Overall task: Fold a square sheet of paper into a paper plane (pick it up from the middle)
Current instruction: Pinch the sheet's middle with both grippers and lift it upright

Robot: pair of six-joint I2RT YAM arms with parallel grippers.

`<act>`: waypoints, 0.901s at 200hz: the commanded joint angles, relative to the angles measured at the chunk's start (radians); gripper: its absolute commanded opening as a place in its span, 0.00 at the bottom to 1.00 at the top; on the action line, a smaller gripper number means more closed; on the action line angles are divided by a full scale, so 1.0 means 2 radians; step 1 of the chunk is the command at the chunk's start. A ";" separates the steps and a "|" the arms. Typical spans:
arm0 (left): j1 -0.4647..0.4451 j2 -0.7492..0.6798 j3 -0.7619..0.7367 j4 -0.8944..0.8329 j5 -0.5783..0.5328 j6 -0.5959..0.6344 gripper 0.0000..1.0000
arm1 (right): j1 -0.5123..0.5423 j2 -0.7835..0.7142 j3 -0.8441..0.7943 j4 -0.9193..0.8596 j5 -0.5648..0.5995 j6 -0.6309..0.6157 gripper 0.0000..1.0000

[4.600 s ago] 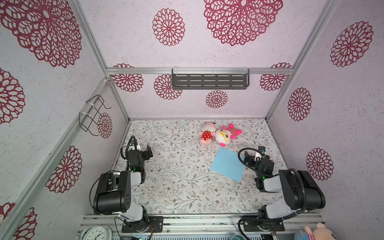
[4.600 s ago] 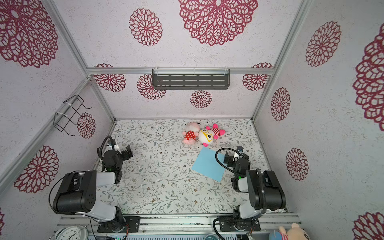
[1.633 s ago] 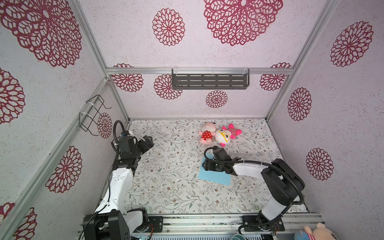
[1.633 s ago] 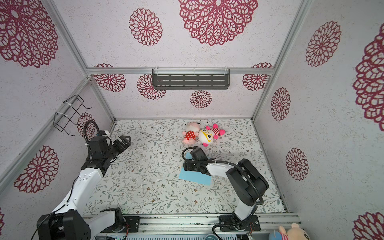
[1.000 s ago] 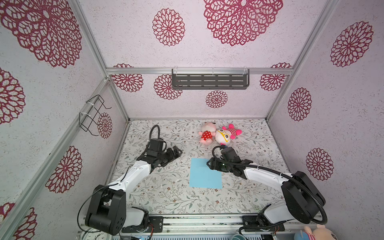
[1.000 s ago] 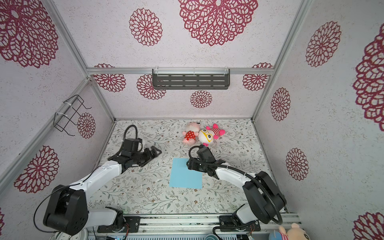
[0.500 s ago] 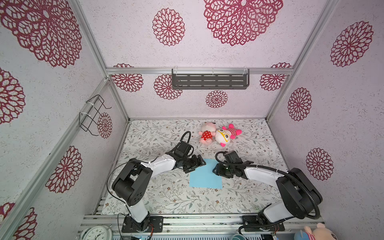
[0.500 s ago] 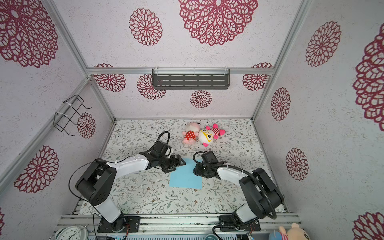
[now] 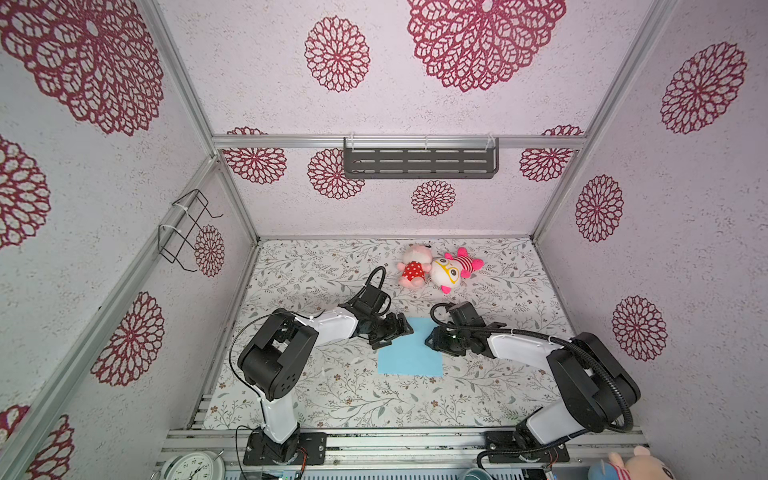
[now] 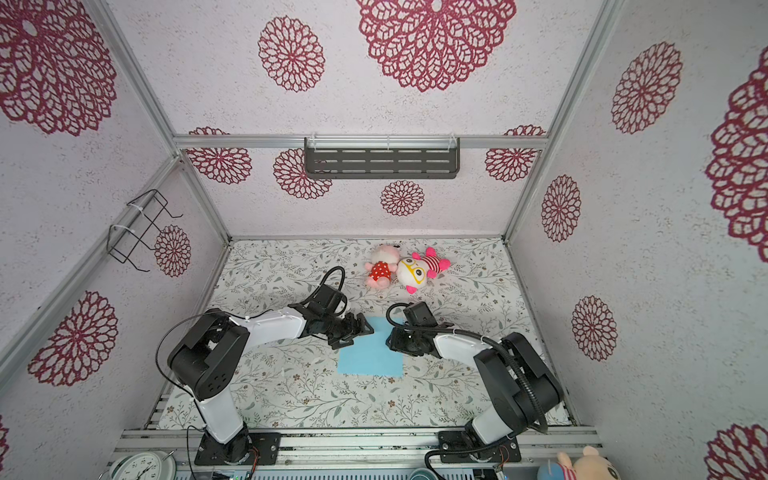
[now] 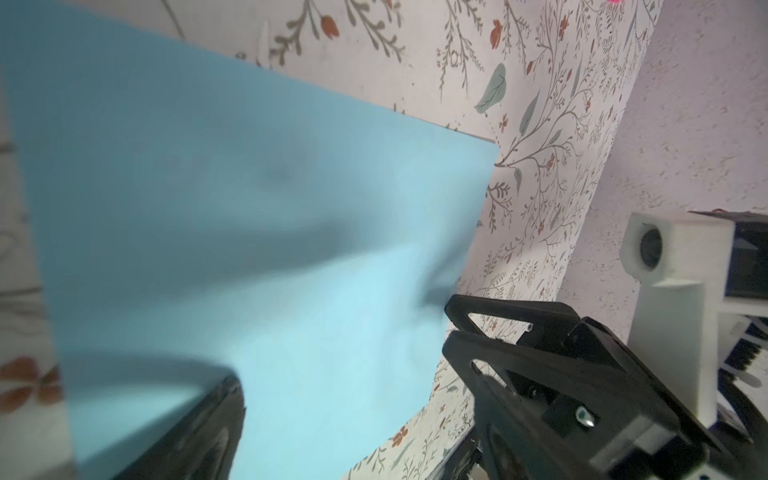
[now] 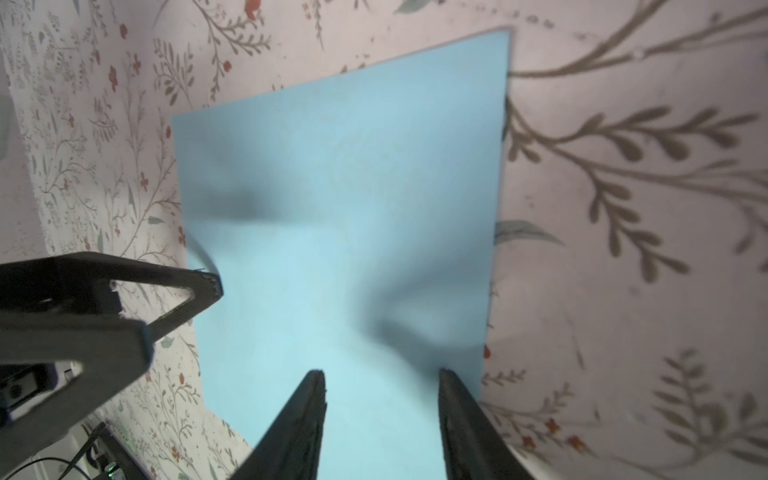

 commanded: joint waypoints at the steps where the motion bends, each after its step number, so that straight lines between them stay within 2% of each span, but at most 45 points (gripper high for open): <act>1: -0.002 0.012 -0.011 0.001 -0.002 -0.004 0.90 | -0.001 0.024 -0.014 0.015 -0.026 0.010 0.48; 62: 0.000 -0.001 -0.026 0.019 -0.007 -0.008 0.88 | 0.004 0.055 -0.011 0.071 -0.072 0.022 0.47; 96: 0.003 -0.008 -0.030 0.033 -0.010 -0.010 0.83 | 0.013 0.074 0.001 0.091 -0.097 0.020 0.47; 107: 0.004 -0.010 -0.031 0.038 -0.010 -0.010 0.78 | 0.016 0.077 0.002 0.100 -0.103 0.022 0.47; 131: 0.007 -0.014 -0.036 0.064 -0.001 -0.010 0.59 | 0.013 0.066 -0.009 0.133 -0.108 0.028 0.46; 166: 0.021 -0.034 -0.054 0.127 0.029 0.000 0.34 | -0.010 -0.002 -0.049 0.194 -0.104 0.029 0.51; 180: 0.031 -0.047 -0.065 0.153 0.052 0.003 0.29 | -0.026 -0.034 -0.065 0.212 -0.106 0.029 0.54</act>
